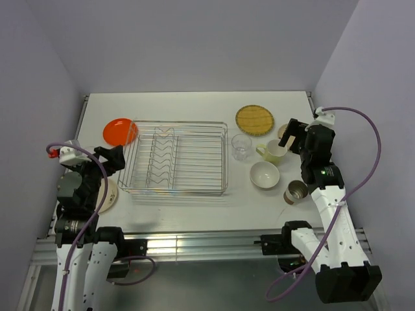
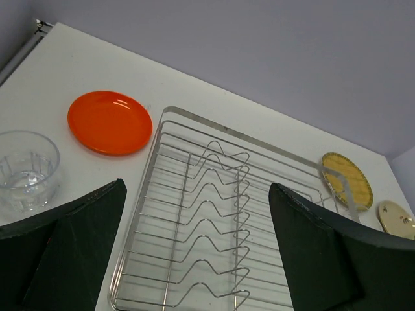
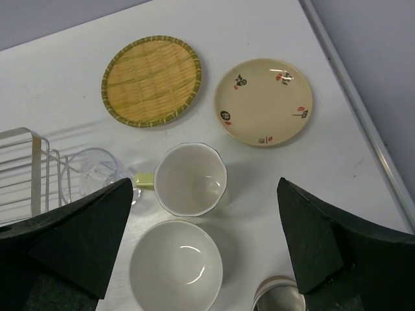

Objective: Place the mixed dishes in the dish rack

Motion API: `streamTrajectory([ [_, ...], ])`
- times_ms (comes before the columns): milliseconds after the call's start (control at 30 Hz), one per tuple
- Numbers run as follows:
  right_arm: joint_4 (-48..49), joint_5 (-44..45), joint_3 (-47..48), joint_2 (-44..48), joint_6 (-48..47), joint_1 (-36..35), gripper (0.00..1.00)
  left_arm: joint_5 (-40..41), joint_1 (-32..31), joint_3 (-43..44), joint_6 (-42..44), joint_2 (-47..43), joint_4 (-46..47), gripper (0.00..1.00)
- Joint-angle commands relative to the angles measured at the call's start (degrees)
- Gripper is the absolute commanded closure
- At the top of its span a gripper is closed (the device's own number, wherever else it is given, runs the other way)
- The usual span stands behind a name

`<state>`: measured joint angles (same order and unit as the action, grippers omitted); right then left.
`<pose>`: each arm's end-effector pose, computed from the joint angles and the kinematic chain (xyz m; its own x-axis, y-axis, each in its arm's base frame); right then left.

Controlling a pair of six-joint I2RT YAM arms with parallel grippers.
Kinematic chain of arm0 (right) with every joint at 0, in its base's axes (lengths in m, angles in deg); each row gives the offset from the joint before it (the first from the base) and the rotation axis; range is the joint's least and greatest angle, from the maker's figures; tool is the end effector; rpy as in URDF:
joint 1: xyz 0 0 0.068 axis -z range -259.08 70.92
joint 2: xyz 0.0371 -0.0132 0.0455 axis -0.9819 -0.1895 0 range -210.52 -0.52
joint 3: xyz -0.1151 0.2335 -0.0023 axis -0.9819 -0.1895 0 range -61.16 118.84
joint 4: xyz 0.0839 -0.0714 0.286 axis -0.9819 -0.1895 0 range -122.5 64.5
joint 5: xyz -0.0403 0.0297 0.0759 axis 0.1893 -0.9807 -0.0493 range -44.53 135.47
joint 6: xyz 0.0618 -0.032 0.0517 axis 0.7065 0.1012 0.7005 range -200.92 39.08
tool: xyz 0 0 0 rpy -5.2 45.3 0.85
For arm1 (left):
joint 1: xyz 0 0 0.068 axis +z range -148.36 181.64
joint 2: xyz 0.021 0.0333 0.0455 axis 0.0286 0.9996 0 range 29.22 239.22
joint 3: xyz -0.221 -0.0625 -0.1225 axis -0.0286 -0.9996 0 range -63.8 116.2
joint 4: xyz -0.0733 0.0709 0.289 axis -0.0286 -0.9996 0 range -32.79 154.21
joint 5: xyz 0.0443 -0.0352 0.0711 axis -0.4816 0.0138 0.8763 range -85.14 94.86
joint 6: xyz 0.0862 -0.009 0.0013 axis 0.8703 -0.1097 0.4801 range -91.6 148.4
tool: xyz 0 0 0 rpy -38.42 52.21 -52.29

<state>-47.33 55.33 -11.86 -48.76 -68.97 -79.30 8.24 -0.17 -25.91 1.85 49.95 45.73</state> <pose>0.2840 -0.0120 0.3131 -0.3146 0.2027 -0.9273 0.2264 0.9648 0.1340 0.1976 -0.0018 0.3425 -0.0085 -0.4461 -0.8949 -0.0348 0.8946 -0.4456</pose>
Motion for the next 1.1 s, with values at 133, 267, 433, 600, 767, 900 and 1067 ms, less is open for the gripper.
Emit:
streamTrajectory([
  [133, 1.2, -6.1, 3.1, 2.7, -8.0, -0.2, 0.00, -5.0, 0.0, 1.7, 0.5, 2.4, 1.7, 0.01],
  [267, -1.7, -21.9, 2.3, 5.7, -19.0, -0.2, 0.00, -7.0, 0.0, 1.2, -0.8, 4.1, 4.0, 0.01],
  [433, -8.1, -34.7, 2.4, 7.5, -26.3, -0.2, 0.00, -10.8, 0.0, 1.3, -2.7, 7.2, 5.0, 0.01],
  [600, -9.1, -31.6, 1.7, 8.3, -26.0, -0.2, 0.00, -16.8, 0.0, 1.7, -3.4, 9.5, 5.7, 0.01],
  [767, -18.5, -37.7, 2.4, 9.5, -38.6, -0.1, 0.00, -26.2, 0.0, 3.9, -5.5, 12.8, 5.0, 0.01],
  [900, -27.2, -45.6, 3.1, 7.6, -47.0, -0.2, 0.00, -33.2, 0.0, 4.5, -7.6, 15.0, 3.7, 0.01],
  [1067, -34.1, -49.8, 2.0, 6.9, -59.9, -0.2, 0.00, -35.3, -1.3, 1.8, -10.7, 12.5, 3.4, 0.01],
])
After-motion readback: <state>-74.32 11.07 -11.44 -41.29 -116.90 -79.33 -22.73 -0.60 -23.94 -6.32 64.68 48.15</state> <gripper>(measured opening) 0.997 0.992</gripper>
